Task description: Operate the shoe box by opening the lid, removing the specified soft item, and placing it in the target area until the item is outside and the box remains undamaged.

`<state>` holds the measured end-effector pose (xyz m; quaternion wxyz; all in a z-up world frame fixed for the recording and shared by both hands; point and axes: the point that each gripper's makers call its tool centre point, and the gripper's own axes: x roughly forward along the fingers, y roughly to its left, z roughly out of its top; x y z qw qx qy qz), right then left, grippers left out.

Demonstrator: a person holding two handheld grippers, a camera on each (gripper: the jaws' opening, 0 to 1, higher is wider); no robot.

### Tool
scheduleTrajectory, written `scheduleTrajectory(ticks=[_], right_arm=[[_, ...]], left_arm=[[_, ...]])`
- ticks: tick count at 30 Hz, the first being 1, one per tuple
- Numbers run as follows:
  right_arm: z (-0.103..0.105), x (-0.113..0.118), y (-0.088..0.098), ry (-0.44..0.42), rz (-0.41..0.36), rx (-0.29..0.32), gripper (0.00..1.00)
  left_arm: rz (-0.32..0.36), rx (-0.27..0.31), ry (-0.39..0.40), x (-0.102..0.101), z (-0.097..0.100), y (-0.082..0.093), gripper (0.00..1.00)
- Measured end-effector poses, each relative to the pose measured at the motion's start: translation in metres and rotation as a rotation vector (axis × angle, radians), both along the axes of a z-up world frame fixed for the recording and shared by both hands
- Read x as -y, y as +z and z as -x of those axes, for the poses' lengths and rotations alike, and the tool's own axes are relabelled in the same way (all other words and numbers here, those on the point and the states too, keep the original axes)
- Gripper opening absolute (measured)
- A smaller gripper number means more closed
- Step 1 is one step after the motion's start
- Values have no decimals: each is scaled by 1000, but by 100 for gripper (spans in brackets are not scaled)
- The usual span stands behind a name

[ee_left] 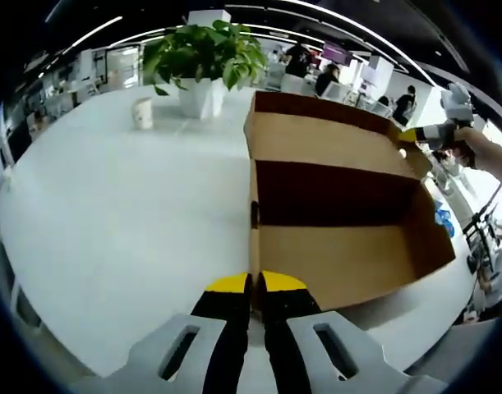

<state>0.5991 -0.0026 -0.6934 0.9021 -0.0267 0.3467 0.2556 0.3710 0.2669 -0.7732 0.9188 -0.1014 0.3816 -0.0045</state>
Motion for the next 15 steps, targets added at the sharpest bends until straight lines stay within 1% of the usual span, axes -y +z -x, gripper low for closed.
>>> scheduleTrajectory(ticks=[1, 4, 7, 9, 13, 15], right_arm=[[3, 0, 3, 9, 1, 17, 0], [10, 0, 10, 16, -8, 42, 0], [14, 2, 13, 20, -15, 62, 0], [23, 1, 16, 20, -18, 70, 0], [37, -2, 26, 36, -32, 112, 0], [45, -2, 30, 40, -37, 116, 0]], left_arm=[[0, 0, -1, 1, 0, 0, 2], [-5, -4, -11, 6, 0, 1, 2], [-4, -3, -14, 5, 1, 1, 2], [-1, -3, -13, 5, 1, 1, 2], [-8, -4, -15, 4, 0, 1, 2], [-5, -3, -16, 4, 0, 1, 2]])
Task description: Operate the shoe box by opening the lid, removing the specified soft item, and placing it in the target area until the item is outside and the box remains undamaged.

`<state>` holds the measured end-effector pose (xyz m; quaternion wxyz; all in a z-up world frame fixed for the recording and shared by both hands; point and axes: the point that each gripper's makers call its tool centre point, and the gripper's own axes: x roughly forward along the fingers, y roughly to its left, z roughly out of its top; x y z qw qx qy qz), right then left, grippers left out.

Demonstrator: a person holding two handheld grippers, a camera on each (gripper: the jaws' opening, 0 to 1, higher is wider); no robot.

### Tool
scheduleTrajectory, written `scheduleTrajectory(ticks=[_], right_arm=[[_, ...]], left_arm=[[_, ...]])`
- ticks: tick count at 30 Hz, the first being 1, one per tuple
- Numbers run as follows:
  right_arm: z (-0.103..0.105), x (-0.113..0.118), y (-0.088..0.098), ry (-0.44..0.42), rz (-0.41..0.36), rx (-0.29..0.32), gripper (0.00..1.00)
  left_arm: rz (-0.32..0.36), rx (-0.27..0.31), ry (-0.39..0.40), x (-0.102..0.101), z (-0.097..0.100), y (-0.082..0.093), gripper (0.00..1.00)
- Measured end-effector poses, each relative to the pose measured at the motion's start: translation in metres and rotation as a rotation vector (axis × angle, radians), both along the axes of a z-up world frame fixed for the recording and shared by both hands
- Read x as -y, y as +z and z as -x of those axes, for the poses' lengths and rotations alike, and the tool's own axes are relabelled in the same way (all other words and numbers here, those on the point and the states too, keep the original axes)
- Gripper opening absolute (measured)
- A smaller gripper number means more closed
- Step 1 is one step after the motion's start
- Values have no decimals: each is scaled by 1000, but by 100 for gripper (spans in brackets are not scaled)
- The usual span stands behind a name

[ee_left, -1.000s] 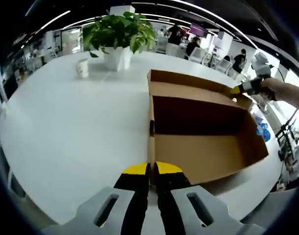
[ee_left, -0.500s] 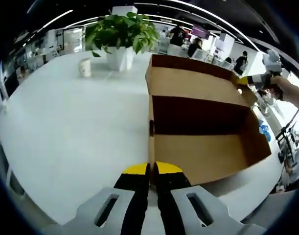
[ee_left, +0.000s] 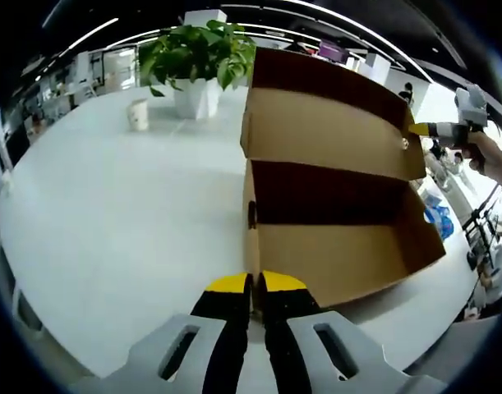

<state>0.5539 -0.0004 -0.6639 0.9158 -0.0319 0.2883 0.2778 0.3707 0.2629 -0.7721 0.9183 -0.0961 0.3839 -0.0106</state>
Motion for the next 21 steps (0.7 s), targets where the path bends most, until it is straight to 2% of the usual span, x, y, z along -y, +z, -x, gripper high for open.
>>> scheduleTrajectory(ticks=[10, 21], right_arm=[[5, 3, -1, 13, -19, 39, 0], [16, 8, 0, 38, -1, 101, 0]], left_arm=[[-1, 0, -12, 2, -1, 0, 3], [-8, 3, -23, 3, -1, 0, 3]])
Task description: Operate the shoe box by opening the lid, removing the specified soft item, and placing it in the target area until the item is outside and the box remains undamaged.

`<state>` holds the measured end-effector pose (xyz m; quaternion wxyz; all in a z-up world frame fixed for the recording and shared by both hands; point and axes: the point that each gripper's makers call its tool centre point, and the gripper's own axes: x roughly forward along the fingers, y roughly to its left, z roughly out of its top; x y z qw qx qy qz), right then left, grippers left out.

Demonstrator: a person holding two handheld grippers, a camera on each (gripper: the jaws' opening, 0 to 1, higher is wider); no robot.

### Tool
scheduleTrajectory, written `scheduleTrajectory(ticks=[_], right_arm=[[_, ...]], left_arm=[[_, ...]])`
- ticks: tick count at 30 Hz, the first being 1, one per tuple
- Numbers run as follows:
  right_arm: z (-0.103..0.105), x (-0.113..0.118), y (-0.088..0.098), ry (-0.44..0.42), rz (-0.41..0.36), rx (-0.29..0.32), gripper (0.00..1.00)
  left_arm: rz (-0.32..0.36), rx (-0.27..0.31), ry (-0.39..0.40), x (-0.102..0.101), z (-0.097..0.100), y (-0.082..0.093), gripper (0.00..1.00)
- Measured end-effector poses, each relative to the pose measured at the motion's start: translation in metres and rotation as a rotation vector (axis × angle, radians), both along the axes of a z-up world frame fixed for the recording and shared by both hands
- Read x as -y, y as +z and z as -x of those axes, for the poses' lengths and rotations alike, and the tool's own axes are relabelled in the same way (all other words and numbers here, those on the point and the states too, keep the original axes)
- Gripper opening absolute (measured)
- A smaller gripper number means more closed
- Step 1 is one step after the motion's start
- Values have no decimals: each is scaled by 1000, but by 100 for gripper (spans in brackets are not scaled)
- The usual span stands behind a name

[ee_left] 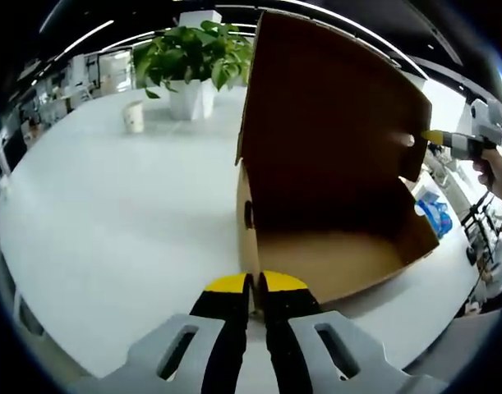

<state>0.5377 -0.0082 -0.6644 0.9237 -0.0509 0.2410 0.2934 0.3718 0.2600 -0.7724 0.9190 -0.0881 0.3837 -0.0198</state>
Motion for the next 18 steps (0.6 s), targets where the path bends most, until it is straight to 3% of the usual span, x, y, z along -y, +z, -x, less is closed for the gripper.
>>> scheduleTrajectory(ticks=[18], right_arm=[[22, 4, -3, 13, -12, 37, 0]], left_arm=[[-6, 4, -16, -1, 0, 0, 4]])
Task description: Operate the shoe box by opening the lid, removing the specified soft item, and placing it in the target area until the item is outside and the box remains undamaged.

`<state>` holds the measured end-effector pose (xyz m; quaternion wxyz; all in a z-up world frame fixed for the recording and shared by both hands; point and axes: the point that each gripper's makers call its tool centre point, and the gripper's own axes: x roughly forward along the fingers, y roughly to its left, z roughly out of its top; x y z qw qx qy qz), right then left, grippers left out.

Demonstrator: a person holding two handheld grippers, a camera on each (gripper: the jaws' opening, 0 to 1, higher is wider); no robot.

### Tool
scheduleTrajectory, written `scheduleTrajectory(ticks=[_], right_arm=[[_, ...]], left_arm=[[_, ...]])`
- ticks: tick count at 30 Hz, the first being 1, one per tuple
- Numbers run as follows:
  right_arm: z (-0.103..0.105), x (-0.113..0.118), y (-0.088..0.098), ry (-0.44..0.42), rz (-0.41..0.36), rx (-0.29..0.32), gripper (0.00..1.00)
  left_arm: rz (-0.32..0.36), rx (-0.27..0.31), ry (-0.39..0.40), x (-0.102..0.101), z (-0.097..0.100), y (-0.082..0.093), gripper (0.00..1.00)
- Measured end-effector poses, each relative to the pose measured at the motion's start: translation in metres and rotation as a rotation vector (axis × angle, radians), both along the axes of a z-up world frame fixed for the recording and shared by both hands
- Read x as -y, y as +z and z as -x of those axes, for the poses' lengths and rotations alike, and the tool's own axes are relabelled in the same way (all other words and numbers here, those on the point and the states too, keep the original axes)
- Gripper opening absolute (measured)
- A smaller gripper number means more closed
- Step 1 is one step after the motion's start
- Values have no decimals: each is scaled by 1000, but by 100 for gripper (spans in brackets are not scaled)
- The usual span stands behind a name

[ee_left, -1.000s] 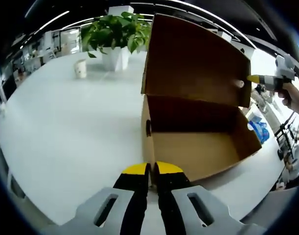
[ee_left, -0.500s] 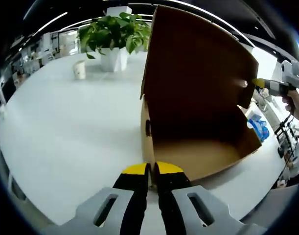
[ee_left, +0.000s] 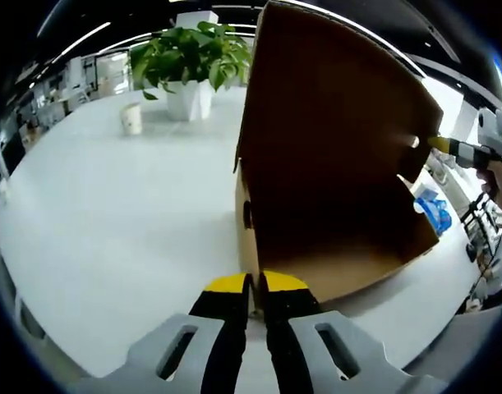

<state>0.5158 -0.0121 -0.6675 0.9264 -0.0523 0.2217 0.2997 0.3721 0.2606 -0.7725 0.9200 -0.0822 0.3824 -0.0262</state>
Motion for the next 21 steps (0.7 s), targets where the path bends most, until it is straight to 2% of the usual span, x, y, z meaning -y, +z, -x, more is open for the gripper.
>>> scheduleTrajectory(ticks=[13, 21], right_arm=[[18, 2, -5, -14, -28, -9, 0], [32, 4, -15, -31, -50, -21, 0]], left_arm=[[-11, 10, -18, 1, 1, 0, 4], [-16, 12, -31, 1, 1, 0, 4]])
